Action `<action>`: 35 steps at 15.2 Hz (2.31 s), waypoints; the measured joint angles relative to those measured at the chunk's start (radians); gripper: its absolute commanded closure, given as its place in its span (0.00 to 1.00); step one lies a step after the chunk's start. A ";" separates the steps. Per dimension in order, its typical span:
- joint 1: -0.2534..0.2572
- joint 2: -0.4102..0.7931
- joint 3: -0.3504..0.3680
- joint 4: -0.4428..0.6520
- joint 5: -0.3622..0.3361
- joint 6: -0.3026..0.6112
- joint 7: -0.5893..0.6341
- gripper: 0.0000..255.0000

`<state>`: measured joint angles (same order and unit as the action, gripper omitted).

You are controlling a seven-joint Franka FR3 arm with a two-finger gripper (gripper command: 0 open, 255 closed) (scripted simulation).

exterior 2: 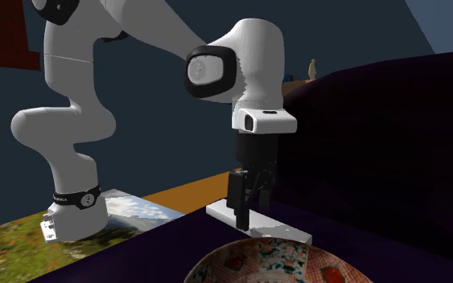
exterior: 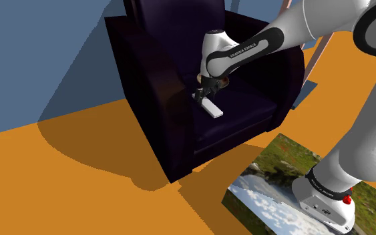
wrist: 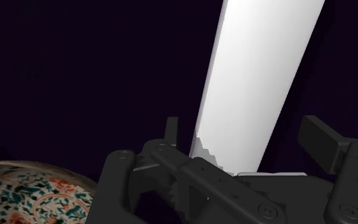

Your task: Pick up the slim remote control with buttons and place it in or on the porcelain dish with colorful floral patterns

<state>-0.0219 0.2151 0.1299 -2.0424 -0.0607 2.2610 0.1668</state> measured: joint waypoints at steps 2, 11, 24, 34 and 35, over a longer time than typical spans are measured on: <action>-0.001 0.008 -0.001 -0.008 -0.002 0.015 0.000 0.00; 0.000 0.010 -0.001 -0.008 -0.002 0.019 0.001 1.00; -0.001 -0.027 0.001 0.015 0.006 -0.041 -0.005 1.00; -0.003 -0.082 0.004 0.082 0.018 -0.163 -0.014 1.00; -0.001 -0.088 0.005 0.088 0.019 -0.175 -0.012 1.00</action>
<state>-0.0234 0.1275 0.1350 -1.9542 -0.0419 2.0864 0.1547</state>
